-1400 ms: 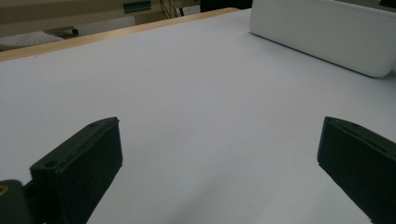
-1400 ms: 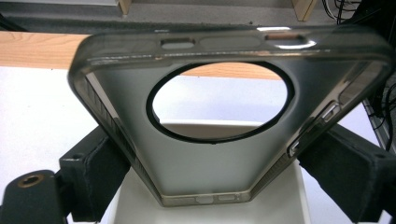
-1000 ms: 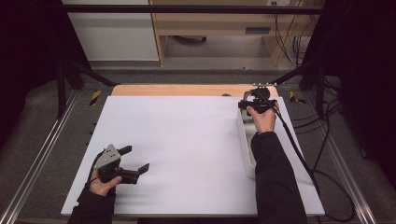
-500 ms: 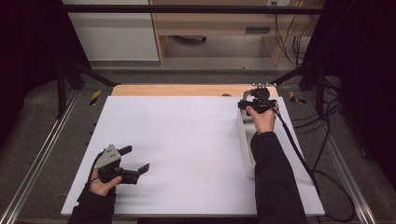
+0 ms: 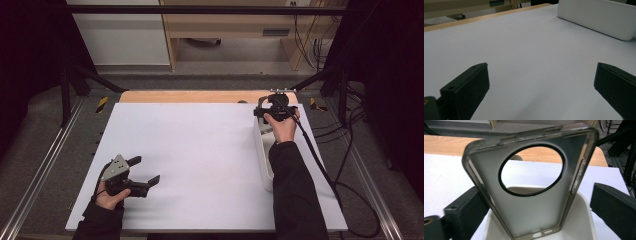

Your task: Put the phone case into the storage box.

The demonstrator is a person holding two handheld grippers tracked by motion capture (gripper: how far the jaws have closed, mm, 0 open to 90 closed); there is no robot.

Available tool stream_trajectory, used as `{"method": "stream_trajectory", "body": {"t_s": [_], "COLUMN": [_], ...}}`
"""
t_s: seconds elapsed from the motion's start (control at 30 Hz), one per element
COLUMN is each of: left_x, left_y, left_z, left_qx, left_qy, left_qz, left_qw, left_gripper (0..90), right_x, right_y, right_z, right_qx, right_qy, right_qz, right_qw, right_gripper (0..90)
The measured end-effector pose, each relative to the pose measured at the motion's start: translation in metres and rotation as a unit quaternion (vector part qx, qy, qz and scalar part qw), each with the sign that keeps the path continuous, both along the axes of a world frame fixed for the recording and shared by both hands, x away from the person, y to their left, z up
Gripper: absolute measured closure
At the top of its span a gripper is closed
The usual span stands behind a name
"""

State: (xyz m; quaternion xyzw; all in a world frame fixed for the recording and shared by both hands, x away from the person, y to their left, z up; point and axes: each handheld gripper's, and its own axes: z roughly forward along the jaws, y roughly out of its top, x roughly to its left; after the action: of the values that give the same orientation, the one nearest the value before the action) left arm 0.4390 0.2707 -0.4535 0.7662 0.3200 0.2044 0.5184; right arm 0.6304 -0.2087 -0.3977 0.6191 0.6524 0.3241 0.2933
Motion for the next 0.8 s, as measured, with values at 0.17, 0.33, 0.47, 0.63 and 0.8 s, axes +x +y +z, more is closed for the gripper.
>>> {"method": "stream_trajectory", "body": {"t_s": [0.17, 0.33, 0.47, 0.63, 0.8], "left_x": [0.0, 0.0, 0.0, 0.0, 0.0], "left_y": [0.0, 0.0, -0.001, -0.001, -0.001], "left_z": [0.0, 0.0, -0.001, -0.001, -0.001], "left_qx": [0.0, 0.002, 0.002, 0.004, 0.003], "left_qy": [0.0, 0.0, 0.001, 0.002, 0.001], "left_qz": [0.0, 0.0, 0.0, 0.0, 0.0], "left_qw": [1.0, 1.0, 1.0, 1.0, 1.0], "left_gripper": [0.0, 0.0, 0.0, 0.0, 0.0], "right_x": [-0.004, -0.013, -0.02, -0.029, -0.04], "right_y": [-0.002, -0.005, -0.01, -0.014, -0.013], "right_z": [0.006, 0.016, 0.025, 0.036, 0.048], "right_qx": [-0.003, 0.008, 0.021, 0.033, 0.039], "right_qy": [-0.013, -0.04, -0.058, -0.08, -0.102], "right_qz": [0.009, 0.021, 0.024, 0.033, 0.052], "right_qw": [0.9999, 0.9989, 0.9978, 0.9957, 0.9927], "right_gripper": [1.7, 1.5, 1.5, 1.6, 1.5]}}
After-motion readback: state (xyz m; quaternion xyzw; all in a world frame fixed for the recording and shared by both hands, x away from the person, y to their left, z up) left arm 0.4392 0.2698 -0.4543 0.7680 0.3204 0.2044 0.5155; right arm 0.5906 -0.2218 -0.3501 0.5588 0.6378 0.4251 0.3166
